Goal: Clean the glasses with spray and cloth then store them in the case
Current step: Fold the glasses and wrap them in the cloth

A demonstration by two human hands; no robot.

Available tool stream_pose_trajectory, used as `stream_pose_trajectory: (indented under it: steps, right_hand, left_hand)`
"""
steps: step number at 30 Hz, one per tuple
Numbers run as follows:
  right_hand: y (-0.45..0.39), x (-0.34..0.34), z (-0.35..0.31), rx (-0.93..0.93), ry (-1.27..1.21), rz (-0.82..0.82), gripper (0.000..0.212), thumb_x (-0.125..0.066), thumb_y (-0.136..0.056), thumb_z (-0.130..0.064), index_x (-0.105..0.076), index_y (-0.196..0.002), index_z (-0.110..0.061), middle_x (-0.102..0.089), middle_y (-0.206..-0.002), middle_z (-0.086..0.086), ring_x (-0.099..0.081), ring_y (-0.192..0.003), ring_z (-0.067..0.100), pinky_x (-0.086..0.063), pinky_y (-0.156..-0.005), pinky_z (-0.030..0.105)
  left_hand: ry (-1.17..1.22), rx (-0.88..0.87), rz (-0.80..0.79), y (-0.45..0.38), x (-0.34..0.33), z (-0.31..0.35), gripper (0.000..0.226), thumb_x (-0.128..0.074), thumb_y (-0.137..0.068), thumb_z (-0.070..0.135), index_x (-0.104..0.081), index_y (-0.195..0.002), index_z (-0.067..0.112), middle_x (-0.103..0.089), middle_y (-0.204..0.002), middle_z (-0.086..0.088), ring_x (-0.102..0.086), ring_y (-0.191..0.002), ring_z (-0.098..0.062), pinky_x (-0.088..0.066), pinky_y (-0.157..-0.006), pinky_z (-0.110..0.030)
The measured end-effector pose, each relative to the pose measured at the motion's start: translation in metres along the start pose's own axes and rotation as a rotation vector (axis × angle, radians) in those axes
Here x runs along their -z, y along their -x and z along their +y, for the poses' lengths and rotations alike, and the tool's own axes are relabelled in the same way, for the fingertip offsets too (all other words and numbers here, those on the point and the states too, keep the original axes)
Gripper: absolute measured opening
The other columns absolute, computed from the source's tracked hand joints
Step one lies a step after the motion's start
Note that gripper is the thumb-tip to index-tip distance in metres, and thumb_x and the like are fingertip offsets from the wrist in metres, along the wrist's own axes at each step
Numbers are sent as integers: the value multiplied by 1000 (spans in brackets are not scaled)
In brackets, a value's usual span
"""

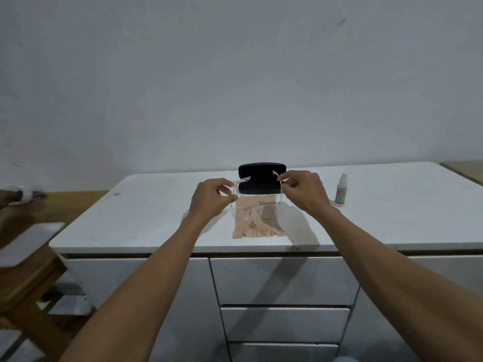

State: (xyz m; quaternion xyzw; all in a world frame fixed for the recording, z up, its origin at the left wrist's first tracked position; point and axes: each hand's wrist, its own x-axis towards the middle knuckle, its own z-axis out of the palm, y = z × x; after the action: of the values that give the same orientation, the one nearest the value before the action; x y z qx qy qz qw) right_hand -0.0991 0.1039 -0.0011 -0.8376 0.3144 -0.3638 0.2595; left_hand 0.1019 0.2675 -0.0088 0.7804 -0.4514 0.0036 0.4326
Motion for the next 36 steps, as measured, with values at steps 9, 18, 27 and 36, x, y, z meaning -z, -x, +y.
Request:
stream_pose_trajectory:
  steps: [9, 18, 27, 36]
  right_hand:
    - [-22, 0, 33, -167, -52, -87, 22, -67, -89, -10, -80, -104, -18, -72, -85, -2, -66, -83, 15, -50, -75, 27]
    - [-51, -28, 46, -235, -111, -316, 13, -78, -84, -6, -82, -83, -18, -74, -76, 7, -55, -55, 8, -45, -55, 15]
    - [-66, -44, 47, -95, 107, -438, 14, -86, -79, -21, -77, -74, -31, -74, -78, -5, -67, -80, 11, -48, -69, 20]
    - [-67, -30, 35, -250, -63, -508, 22, -69, -82, -3, -74, -68, -18, -67, -70, 3, -53, -60, 15, -40, -50, 23]
  left_hand:
    - [-10, 49, -43, -15, 0, -24, 26, -65, -83, 2, -79, -93, 21, -75, -85, 3, -64, -74, -12, -56, -82, -34]
    - [148, 191, -167, -45, -28, -34, 14, -82, -80, 14, -80, -70, 24, -68, -62, 14, -64, -69, -20, -62, -85, -44]
    - [63, 211, -250, -62, -41, -42, 12, -90, -73, 17, -80, -72, 23, -60, -54, 16, -57, -62, -6, -49, -65, -25]
    - [502, 314, -361, -59, -27, -30, 6, -70, -78, -16, -71, -84, -13, -69, -81, -20, -71, -86, -29, -62, -79, -34]
